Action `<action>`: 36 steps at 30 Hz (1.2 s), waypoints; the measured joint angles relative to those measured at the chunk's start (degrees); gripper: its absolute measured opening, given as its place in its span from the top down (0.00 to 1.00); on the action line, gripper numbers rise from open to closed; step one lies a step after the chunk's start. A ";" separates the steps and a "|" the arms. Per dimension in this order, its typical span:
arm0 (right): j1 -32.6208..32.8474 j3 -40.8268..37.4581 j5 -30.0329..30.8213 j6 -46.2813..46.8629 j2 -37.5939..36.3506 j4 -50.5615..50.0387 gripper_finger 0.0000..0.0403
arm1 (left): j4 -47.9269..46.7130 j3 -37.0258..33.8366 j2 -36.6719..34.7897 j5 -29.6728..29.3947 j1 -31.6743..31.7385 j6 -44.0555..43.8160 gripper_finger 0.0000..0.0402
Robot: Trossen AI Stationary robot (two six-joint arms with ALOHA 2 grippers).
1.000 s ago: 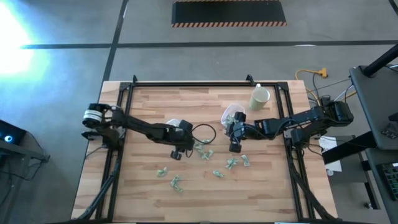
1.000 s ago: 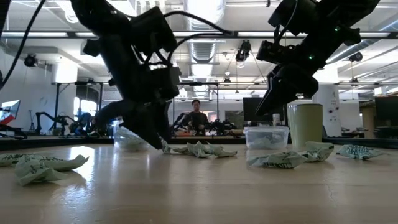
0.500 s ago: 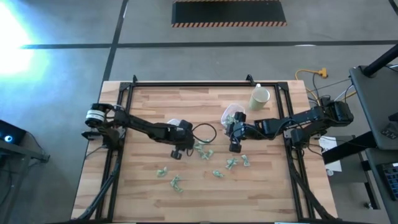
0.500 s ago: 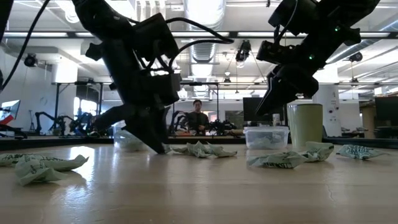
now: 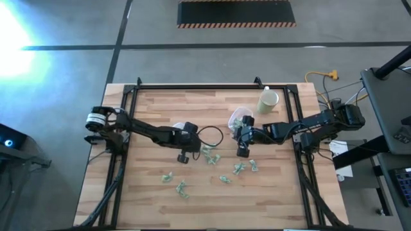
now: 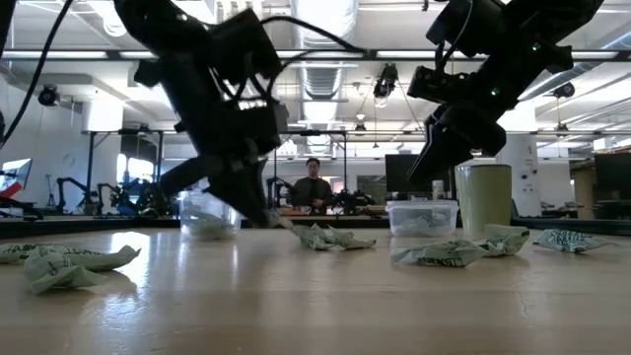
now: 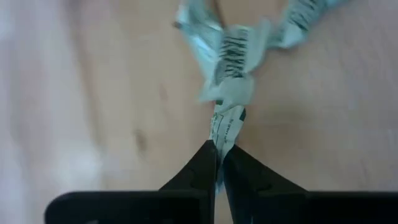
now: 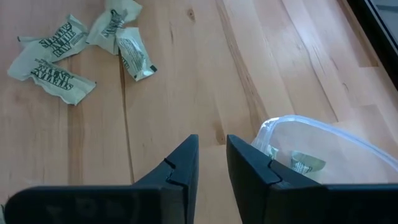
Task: Pick and place items into bin
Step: Put the stevia packet into the left transparent bin
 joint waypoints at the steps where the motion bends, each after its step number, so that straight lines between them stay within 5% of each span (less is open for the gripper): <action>1: 0.00 -0.11 0.01 0.12 0.00 0.03 0.81 | 0.07 0.00 -0.81 -0.86 -0.23 -0.66 0.98; 9: 0.00 -0.73 0.07 0.54 0.00 -0.03 0.82 | -0.31 -1.31 -10.45 -12.05 -3.18 -4.81 0.98; 15: 0.00 -0.80 0.07 0.78 0.06 0.07 0.83 | -9.11 -3.27 -16.83 -22.57 -4.43 -11.54 0.98; 36: -0.02 -0.94 0.09 1.60 0.15 0.08 0.83 | -12.40 -10.81 -20.78 -22.84 -3.91 -16.39 0.93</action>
